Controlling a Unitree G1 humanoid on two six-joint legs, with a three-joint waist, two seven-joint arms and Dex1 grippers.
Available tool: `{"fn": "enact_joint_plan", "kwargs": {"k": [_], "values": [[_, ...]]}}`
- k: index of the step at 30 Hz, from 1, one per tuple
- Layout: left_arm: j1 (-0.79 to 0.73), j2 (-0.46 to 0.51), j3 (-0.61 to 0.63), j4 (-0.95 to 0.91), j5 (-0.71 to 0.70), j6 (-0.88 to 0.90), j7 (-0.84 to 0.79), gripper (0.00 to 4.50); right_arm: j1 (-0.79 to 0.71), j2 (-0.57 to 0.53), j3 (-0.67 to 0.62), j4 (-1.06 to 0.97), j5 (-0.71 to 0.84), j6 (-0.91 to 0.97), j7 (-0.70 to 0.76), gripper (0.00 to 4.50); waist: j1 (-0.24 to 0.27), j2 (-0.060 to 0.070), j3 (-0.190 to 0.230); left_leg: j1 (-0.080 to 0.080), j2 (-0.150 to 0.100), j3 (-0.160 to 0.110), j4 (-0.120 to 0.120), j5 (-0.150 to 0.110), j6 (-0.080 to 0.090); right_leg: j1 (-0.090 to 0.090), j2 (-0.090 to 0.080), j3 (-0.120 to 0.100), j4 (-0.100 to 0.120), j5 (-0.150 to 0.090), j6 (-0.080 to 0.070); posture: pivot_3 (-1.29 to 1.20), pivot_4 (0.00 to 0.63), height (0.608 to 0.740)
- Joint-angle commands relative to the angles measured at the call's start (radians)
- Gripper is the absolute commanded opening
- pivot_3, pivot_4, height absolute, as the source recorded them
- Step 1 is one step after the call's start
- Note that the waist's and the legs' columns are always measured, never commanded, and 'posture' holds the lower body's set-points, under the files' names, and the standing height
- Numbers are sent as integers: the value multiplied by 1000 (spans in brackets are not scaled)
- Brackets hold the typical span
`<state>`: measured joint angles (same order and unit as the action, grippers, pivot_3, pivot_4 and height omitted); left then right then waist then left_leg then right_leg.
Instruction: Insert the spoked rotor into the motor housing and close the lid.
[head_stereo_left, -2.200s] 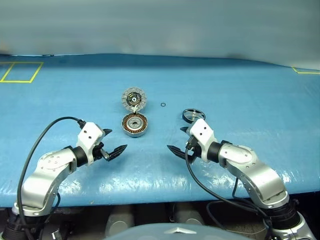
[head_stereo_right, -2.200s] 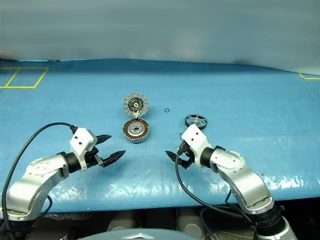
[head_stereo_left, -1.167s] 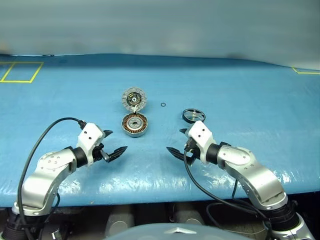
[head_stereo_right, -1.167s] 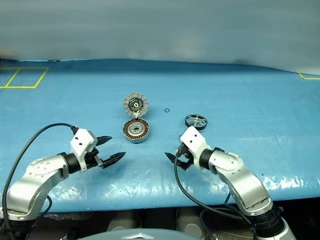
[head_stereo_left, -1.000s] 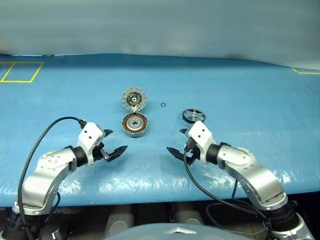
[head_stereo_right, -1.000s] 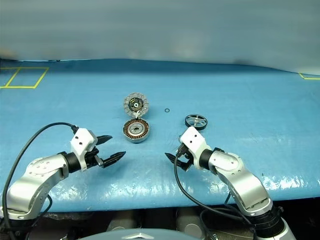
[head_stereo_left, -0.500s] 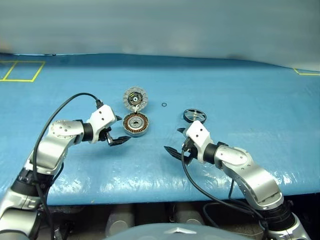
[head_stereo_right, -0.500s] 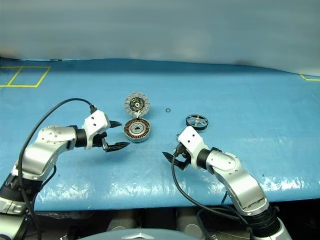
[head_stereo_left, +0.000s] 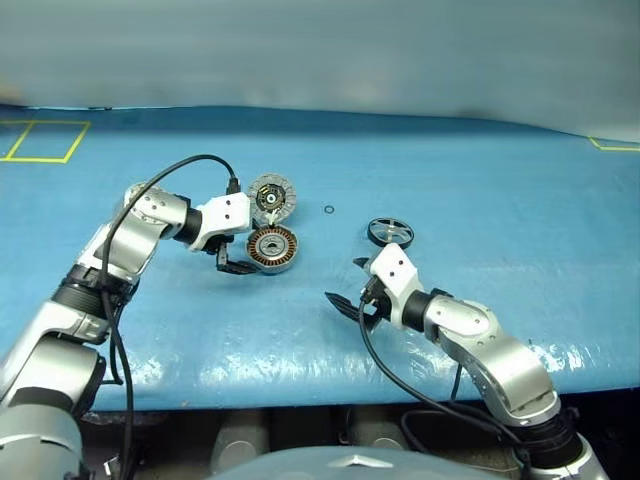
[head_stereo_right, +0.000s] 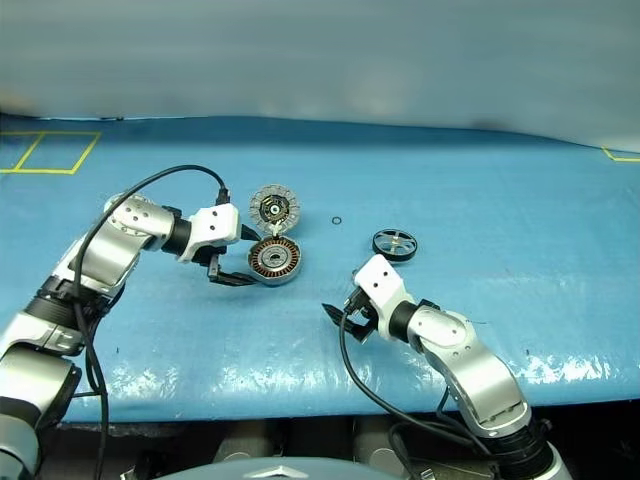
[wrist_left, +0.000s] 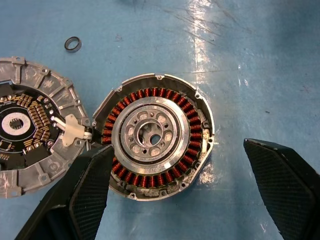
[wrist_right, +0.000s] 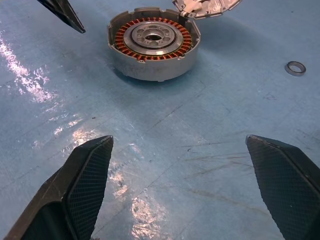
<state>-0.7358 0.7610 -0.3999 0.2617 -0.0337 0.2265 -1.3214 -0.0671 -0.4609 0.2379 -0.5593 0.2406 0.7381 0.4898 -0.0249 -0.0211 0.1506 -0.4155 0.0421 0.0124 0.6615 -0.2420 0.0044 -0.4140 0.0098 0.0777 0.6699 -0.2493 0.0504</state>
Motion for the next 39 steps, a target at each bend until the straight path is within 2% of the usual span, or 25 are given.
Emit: {"fn": "enact_joint_plan", "kwargs": {"k": [1, 17, 39], "values": [[-47, -12, -16, 44, 38, -55, -48, 4500, 10, 8, -6, -37, -5, -30, -11, 4474, 0, 0, 0, 0, 0, 0, 0, 0, 0, 0, 0, 0, 0, 0, 0, 0, 150, 740], [-121, -84, -52, 165, 127, -171, -155, 4500, 42, 38, 6, -47, -11, -43, -42, 4474, -2, 0, 0, 0, 0, -2, 4, 0, 0, 0, 0, -1, 6, -1, -1, 0, 150, 740], [-146, -141, -80, 253, 229, -229, -147, 4500, 69, 46, 3, -64, -13, -42, -60, 4474, -2, 0, 0, 0, 0, -5, 5, 0, 0, 0, 1, -3, 7, -1, -2, 0, 150, 740]]}}
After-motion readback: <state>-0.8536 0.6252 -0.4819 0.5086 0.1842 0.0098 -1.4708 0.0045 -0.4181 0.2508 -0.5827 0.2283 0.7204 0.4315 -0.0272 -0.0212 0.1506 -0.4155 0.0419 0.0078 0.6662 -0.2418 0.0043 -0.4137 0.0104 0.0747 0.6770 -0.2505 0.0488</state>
